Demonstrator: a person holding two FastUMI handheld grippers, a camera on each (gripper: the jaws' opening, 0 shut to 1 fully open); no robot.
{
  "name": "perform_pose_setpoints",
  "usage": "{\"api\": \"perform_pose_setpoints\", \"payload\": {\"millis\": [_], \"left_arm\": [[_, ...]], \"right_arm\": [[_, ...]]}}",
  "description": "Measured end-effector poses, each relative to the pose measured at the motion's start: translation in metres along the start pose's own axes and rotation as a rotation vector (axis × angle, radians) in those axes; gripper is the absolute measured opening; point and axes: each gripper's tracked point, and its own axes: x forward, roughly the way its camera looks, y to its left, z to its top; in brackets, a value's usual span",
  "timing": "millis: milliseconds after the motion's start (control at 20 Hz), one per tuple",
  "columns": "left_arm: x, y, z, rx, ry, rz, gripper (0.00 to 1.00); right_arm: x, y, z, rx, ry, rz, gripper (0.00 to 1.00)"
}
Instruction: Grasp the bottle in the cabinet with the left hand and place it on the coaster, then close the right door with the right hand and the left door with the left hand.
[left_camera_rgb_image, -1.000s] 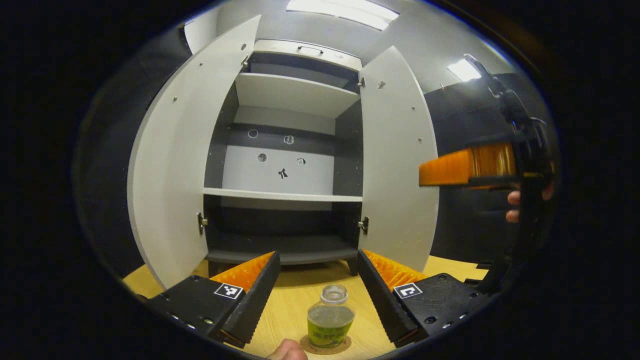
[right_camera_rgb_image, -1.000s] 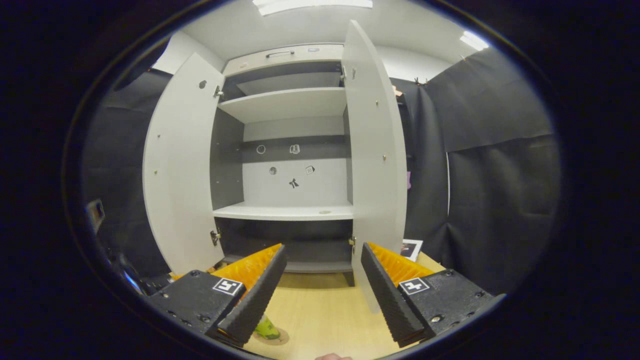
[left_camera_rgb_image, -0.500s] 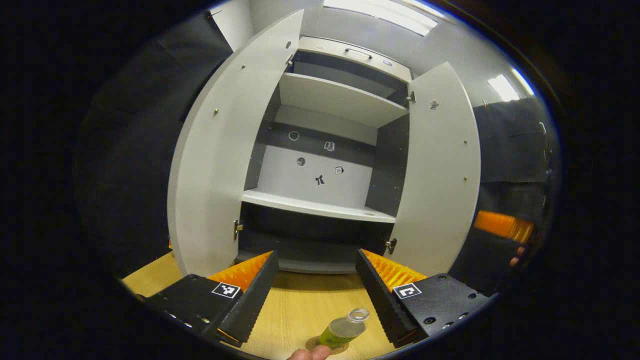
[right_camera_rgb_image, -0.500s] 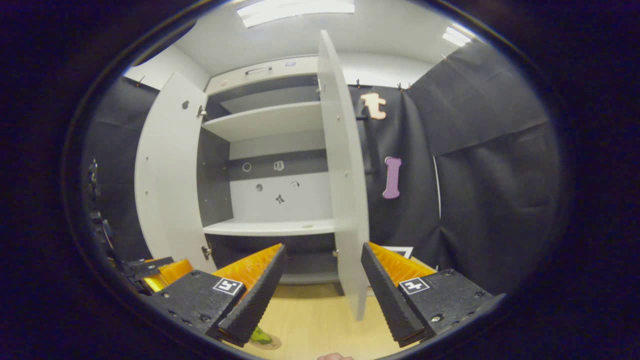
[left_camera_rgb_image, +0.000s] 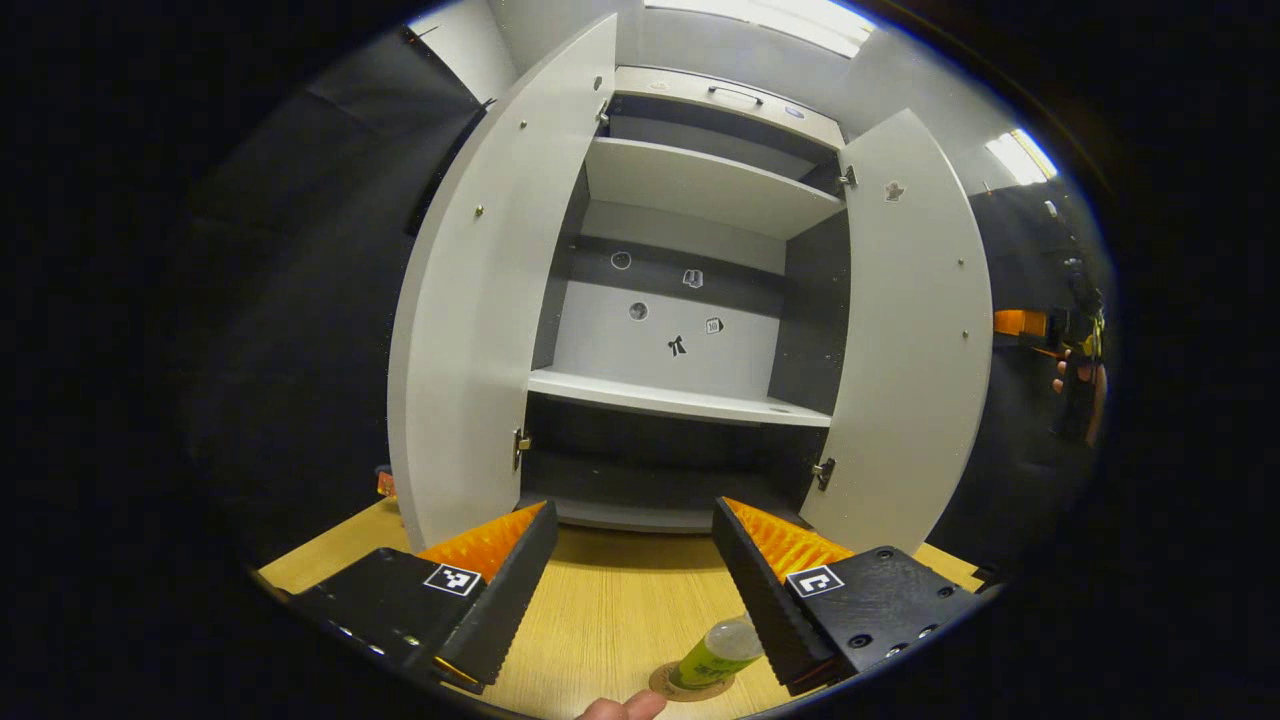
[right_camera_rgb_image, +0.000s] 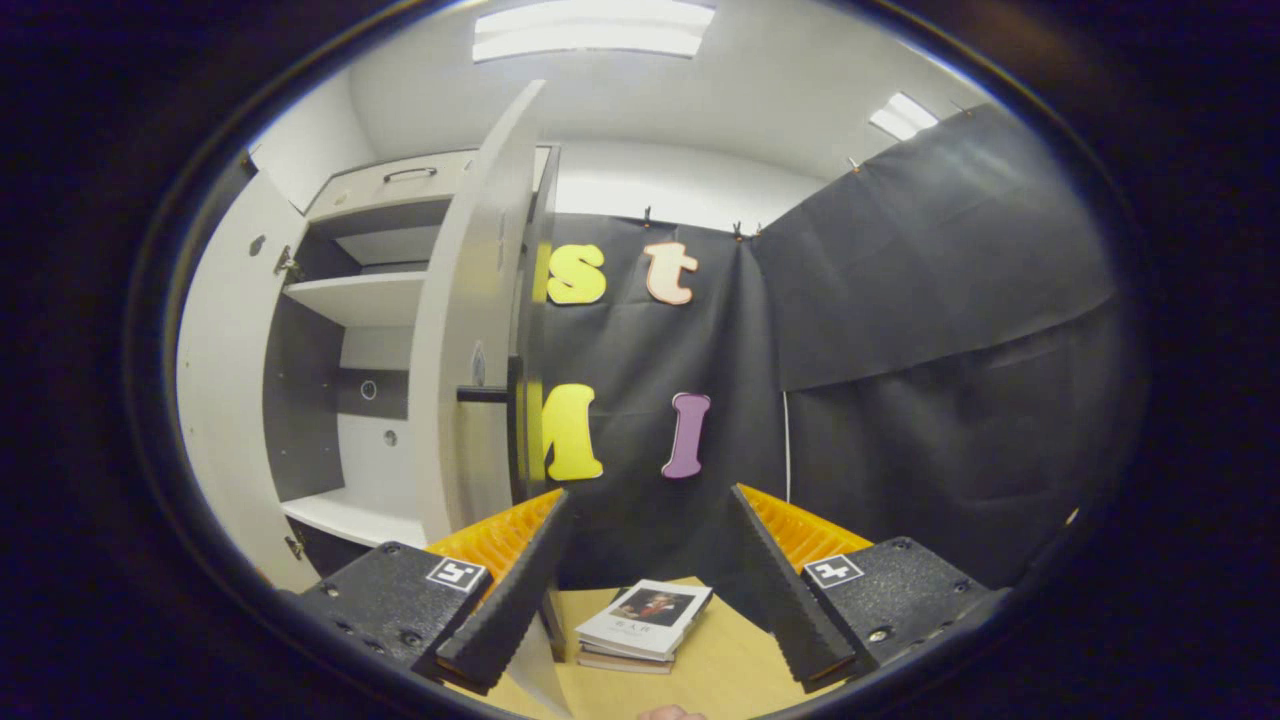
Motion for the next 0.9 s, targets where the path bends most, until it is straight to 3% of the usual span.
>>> {"api": "perform_pose_setpoints", "payload": {"millis": [300,450,900], "left_arm": [[0.003,0.002,0.000,0.011,-0.007,0.008,0.95],[0.004,0.001,0.002,0.003,-0.018,0.001,0.95],[0.002,-0.002,0.014,0.063,-0.059,-0.051,0.95]], "right_arm": [[0.005,0.010,-0.001,-0.021,0.014,-0.007,0.97],[-0.002,0.023,0.000,-0.021,-0.001,0.028,0.97],[-0.014,0.126,-0.009,-0.029,-0.001,0.259,0.97]]}}
